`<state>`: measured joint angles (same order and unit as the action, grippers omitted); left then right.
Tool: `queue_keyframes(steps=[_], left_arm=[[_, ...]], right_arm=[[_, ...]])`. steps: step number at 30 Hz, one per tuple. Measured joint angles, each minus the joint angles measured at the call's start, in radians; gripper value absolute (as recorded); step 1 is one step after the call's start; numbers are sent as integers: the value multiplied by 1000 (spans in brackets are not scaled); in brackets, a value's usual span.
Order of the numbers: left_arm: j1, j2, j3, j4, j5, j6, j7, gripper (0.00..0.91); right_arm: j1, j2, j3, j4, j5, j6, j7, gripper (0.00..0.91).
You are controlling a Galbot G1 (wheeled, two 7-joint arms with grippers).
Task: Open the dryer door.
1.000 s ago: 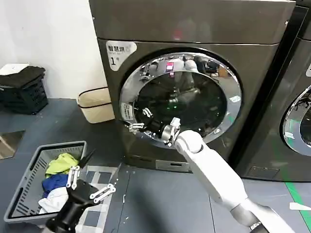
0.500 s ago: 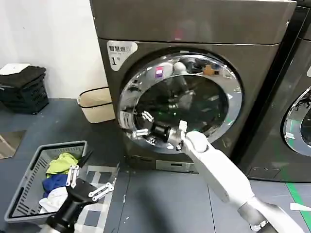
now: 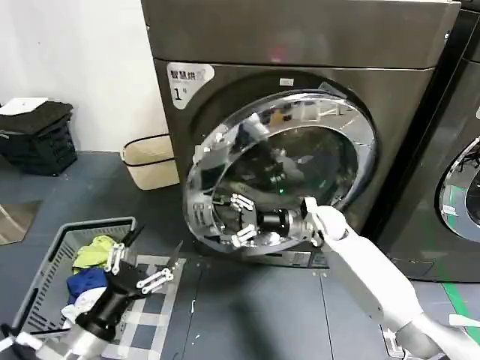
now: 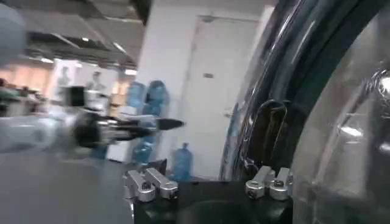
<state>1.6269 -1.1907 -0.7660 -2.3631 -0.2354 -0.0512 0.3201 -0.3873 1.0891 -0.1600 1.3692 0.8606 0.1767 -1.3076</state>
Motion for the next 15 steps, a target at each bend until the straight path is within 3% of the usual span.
queue_keyframes(steps=[7,15], left_arm=[[-73,71,-4,61,-68,-1,33,907],[-142,159,-45,124,-141,-58,162,907]], right_arm=[[-40,-54,31,77,39,-28,-74,907],[-83,-102,65,155,66,-57,-127,907]])
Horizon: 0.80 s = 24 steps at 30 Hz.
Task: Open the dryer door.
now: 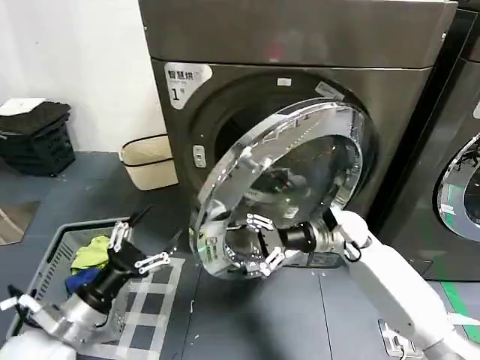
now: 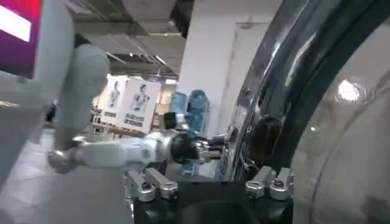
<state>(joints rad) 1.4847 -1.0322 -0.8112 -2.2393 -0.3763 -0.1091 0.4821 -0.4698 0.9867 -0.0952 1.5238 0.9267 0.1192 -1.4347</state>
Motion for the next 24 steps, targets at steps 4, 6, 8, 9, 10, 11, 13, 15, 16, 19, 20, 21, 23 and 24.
queue_keyframes(steps=[4,6,8,9,10,11,13,15,16,19,20,21,23,24], left_arm=[[-33,44,3,35,-6,-24,42,907],[-55,65,13,52,-10,-24,49,907],[-78,88,26,69,-18,-22,54,907],[-90,97,34,77,-19,-22,58,907],[-103,105,42,85,-20,-23,63,907],[-115,113,50,92,-20,-25,67,907],[-138,129,69,104,-19,-32,72,907],[-162,146,92,118,-8,-38,75,907],[-174,154,104,126,-4,-41,76,907],[-211,184,142,143,2,-57,89,907],[-223,193,158,150,4,-60,92,907],[-234,201,171,157,6,-63,94,907],[-261,217,200,171,9,-67,99,907],[-278,227,217,179,8,-68,102,907]], right_arm=[[-23,-30,18,35,10,-10,-28,907],[-35,-46,29,51,18,-10,-29,907],[-47,-60,38,66,29,-10,-29,907],[-51,-66,42,72,33,-10,-29,907],[-58,-72,47,80,37,-9,-29,907],[-65,-81,53,89,39,-8,-29,907],[-77,-95,66,107,45,-7,-28,907],[-92,-109,80,127,49,-8,-28,907],[-101,-116,87,136,50,-9,-28,907],[-133,-137,116,168,52,-17,-27,907],[-148,-146,129,180,53,-20,-27,907],[-163,-153,142,191,53,-22,-27,907],[-200,-167,172,214,52,-24,-27,907],[-218,-173,187,224,51,-26,-27,907]])
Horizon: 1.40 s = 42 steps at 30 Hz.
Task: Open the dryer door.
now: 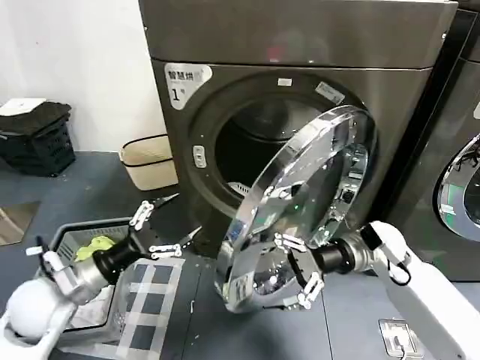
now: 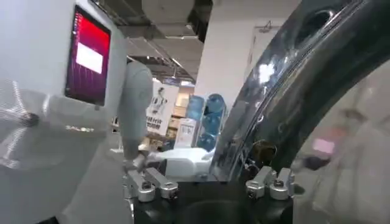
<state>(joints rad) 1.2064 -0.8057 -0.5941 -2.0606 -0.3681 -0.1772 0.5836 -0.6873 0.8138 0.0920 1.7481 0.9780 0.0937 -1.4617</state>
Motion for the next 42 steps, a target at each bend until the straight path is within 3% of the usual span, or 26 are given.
queue_keyframes(steps=[13,20,25,32,38,42], left_arm=[[-178,65,201,73,-32,-13,29,907],[-282,68,347,91,-20,-18,46,907],[-363,50,447,113,-17,-25,51,907],[-466,20,575,148,-20,-35,52,907],[-524,4,655,171,-25,-42,52,907],[-551,-5,691,184,-30,-44,52,907]], right_arm=[[-315,-40,308,79,-3,21,2,907],[-494,-17,525,80,-5,73,58,907],[-624,26,698,101,-81,115,194,907],[-819,127,920,164,-244,74,497,907],[-919,221,1049,157,-382,139,777,907],[-965,280,1124,137,-417,168,927,907]])
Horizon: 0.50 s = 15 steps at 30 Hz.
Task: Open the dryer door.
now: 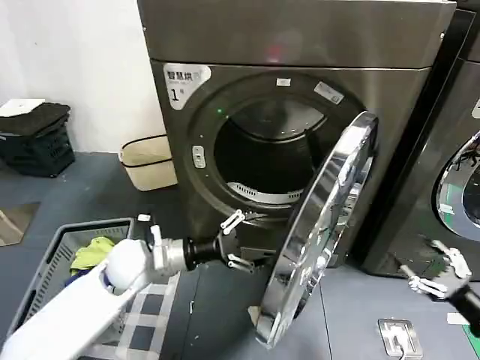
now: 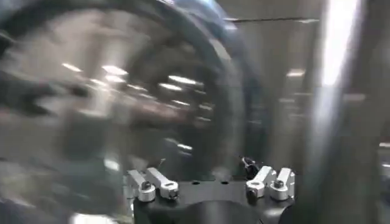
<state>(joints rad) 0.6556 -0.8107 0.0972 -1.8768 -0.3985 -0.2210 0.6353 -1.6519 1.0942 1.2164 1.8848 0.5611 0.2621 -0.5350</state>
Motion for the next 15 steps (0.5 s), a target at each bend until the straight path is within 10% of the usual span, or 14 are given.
queue_keyframes(steps=[6,15], left_arm=[[-44,-19,49,16,-5,-6,-1,907],[-104,-48,114,52,-17,-23,-2,907]], right_arm=[[-36,87,120,-13,-95,-65,213,907],[-13,206,318,-15,-225,-324,460,907]])
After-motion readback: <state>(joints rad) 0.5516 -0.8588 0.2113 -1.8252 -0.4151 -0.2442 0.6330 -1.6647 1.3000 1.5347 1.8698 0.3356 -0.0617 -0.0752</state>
